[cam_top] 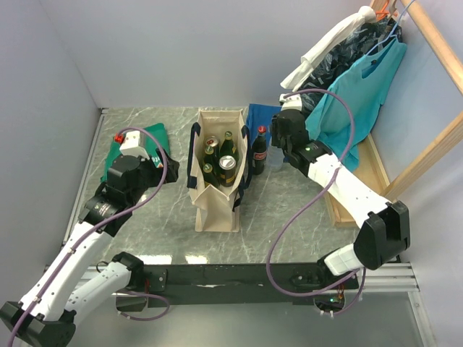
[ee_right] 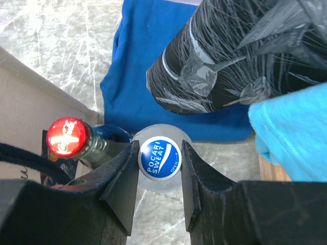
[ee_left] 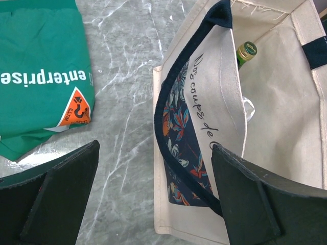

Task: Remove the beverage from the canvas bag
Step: Place the drink at the center of the board.

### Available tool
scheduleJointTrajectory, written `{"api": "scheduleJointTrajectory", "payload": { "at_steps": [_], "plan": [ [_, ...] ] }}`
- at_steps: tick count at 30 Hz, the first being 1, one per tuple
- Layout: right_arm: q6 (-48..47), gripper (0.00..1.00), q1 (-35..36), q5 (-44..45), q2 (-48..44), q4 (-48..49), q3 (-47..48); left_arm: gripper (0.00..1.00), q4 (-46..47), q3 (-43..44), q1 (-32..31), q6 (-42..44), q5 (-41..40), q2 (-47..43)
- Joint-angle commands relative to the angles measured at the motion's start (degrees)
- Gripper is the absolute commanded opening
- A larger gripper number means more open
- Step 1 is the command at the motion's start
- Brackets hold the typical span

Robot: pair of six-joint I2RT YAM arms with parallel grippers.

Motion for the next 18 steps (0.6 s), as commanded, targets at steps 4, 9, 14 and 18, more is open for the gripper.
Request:
{"api": "scheduleJointTrajectory", "payload": {
  "at_steps": [4,9,14,18],
  "plan": [
    [-0.39,0.0,-0.44,2.88,0.23,10.72,1.42,0.96,1.64,1.33,0.87,0.54,0.12,0.23],
    [-0.21,0.0,-0.26,2.7,0.93,10.54,1.42,0.96,1.64,1.33,1.13,0.54,0.04,0.23],
    [0.23,0.0,-0.35,2.44,1.19,10.63,1.16,0.96,1.55,1.24,1.48,0.54,0.12,0.05],
    [0.4,0.0,-0.26,2.18,1.37,11.25,0.55,0.96,1.55,1.24,1.66,0.54,0.21,0.05]
  ]
}}
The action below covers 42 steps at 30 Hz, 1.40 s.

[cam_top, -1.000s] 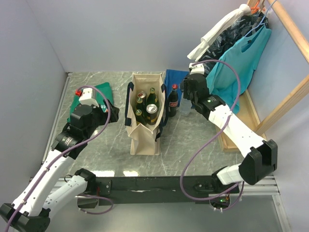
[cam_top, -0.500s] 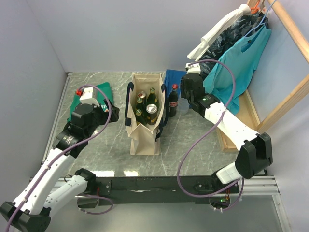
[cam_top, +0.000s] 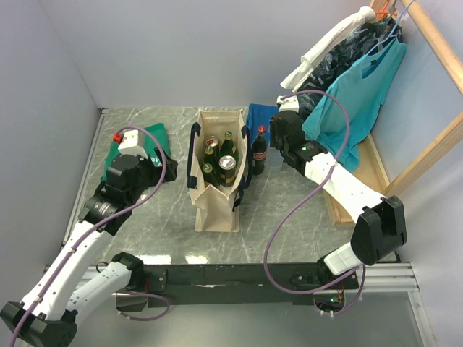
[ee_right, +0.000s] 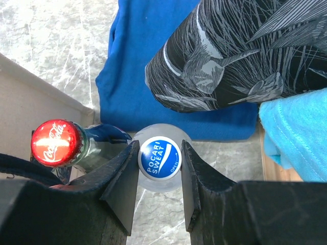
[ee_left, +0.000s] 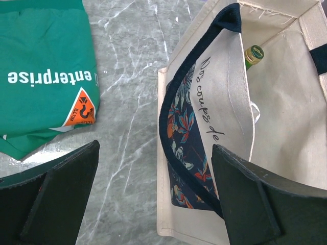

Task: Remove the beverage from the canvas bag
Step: Place the drink at the center of the board.

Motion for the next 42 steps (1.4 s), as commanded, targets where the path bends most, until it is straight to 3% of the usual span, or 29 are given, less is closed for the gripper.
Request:
{"api": "scheduleJointTrajectory", "payload": {
  "at_steps": [1,39,42],
  "plan": [
    [0.34,0.0,-0.24,1.91,-0.79,9.89,1.11,0.96,1.55,1.24,0.39,0.63,0.21,-0.26],
    [3.94,0.0,-0.15,1.04,0.96,9.46,-0.91,0.96,1.46,1.15,1.44,-0.16,0.3,0.18],
    [4.12,0.07,-0.24,0.6,1.14,7.7,-0.29,0.96,1.55,1.16,1.53,-0.25,0.48,0.54]
  ]
}}
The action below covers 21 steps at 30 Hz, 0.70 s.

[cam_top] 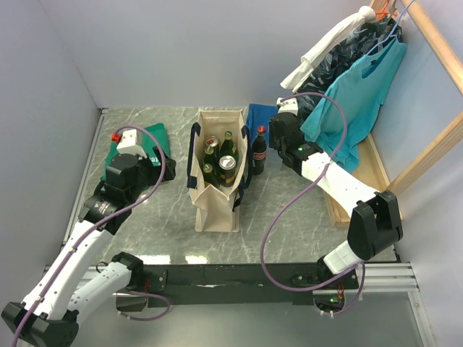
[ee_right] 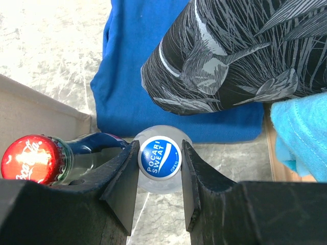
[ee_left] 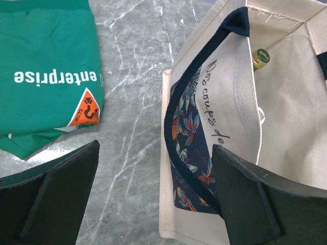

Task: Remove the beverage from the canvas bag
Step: Place the drink at the center of the board.

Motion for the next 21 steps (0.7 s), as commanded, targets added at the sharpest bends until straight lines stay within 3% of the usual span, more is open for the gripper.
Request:
{"api": "scheduleJointTrajectory", "payload": {
  "at_steps": [1,4,10,14,19,21],
  "plan": [
    [2.11,0.08,-0.07,-0.76,-1.39,4.05,1.43,0.96,1.53,1.15,0.35,-0.29,0.54,0.56],
    [2.02,0.16,-0.07,-1.11,-1.4,3.17,1.78,0.96,1.7,1.24,0.44,-0.29,0.89,0.65],
    [2.37,0.21,-0.07,-0.85,-1.48,1.85,2.4,0.96,2.41,1.24,0.7,-0.29,2.03,1.09],
    [3.16,0.45,-0.07,-0.76,-1.31,1.06,2.58,0.96,2.41,1.33,0.7,-0.47,2.65,1.52],
    [3.25,0.55,-0.07,-0.85,-2.1,0.88,1.87,0.96,2.58,1.33,0.79,-0.64,3.0,1.61],
    [3.16,0.54,-0.07,-0.76,-2.01,0.44,2.13,0.96,2.58,1.33,0.79,-0.47,3.09,1.53]
  ]
}}
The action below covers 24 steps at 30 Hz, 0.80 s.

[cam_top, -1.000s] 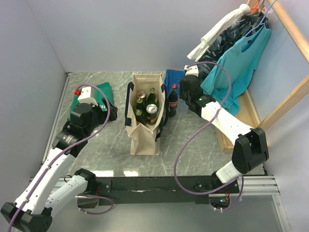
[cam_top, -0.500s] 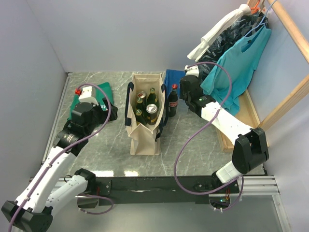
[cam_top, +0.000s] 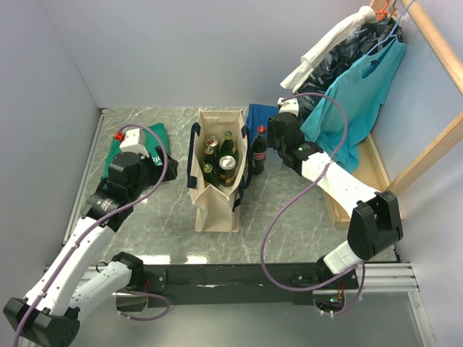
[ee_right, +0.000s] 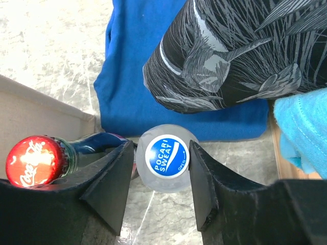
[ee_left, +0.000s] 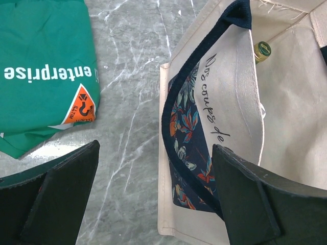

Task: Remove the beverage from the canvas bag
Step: Place the drink at the center of the board.

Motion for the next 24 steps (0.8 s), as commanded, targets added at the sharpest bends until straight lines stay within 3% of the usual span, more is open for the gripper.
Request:
{"api": "scheduleJointTrajectory", "payload": {
  "at_steps": [1,10,16,20,24],
  "plan": [
    [1.13,0.54,-0.07,-0.46,-2.08,0.79,2.31,0.96,2.45,1.42,0.29,-0.49,1.12,-0.31],
    [1.91,0.56,-0.07,1.03,-3.57,-0.44,2.49,0.96,2.63,1.24,0.46,-0.67,1.74,-0.57],
    [0.78,0.57,1.95,5.87,-11.03,-1.32,2.31,0.96,2.71,1.42,0.55,0.56,1.47,-2.77],
    [-3.78,0.59,5.98,11.05,-15.78,-3.42,5.12,0.96,4.91,0.71,0.55,2.06,8.48,-4.0],
    [-7.22,0.63,9.24,3.8,-16.4,-7.64,11.17,0.96,6.06,1.15,0.55,3.9,17.08,-1.73]
  ]
}}
